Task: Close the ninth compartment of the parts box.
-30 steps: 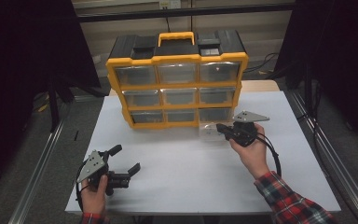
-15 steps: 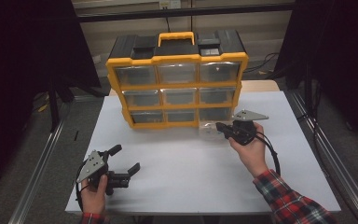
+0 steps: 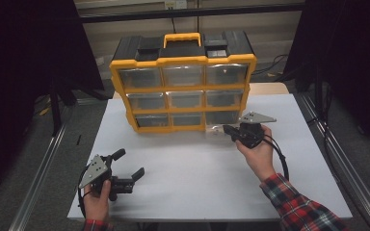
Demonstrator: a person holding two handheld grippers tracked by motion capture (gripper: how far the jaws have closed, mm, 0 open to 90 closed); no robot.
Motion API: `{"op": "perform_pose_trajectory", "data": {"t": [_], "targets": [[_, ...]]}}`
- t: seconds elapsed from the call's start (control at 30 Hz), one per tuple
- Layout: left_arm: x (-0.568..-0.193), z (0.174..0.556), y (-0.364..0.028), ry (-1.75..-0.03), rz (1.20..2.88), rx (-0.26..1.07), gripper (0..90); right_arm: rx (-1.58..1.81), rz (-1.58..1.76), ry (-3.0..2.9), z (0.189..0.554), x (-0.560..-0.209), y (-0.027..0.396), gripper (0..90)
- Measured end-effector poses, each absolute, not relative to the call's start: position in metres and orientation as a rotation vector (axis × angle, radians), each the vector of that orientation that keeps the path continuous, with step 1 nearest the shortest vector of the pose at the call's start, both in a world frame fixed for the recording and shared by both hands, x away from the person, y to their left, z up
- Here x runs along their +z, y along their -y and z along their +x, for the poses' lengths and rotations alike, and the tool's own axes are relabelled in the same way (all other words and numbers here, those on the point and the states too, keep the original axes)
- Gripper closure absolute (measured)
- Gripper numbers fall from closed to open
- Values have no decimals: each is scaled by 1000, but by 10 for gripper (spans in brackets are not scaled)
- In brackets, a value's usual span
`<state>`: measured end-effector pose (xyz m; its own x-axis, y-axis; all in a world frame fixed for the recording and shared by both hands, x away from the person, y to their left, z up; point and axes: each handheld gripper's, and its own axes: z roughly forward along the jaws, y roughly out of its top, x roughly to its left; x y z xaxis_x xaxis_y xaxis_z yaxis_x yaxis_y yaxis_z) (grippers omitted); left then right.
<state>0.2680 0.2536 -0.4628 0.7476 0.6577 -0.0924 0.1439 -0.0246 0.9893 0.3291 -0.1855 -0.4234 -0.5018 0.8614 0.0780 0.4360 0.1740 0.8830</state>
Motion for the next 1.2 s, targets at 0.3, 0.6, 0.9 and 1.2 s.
{"op": "perform_pose_trajectory", "data": {"t": [0.3, 0.6, 0.9, 1.2], "targets": [[-462, 269, -259, -623, 1635, 492, 1, 1268, 1220, -2011, 330, -423, 186, 900], [-462, 269, -258, -631, 1610, 484, 1, 1263, 1221, -2000, 331, -424, 185, 900], [-462, 268, -257, -640, 1596, 471, 0, 1250, 1228, -2001, 333, -425, 185, 900], [-462, 268, -257, -636, 1601, 477, 0, 1249, 1230, -1981, 334, -425, 184, 900]]}}
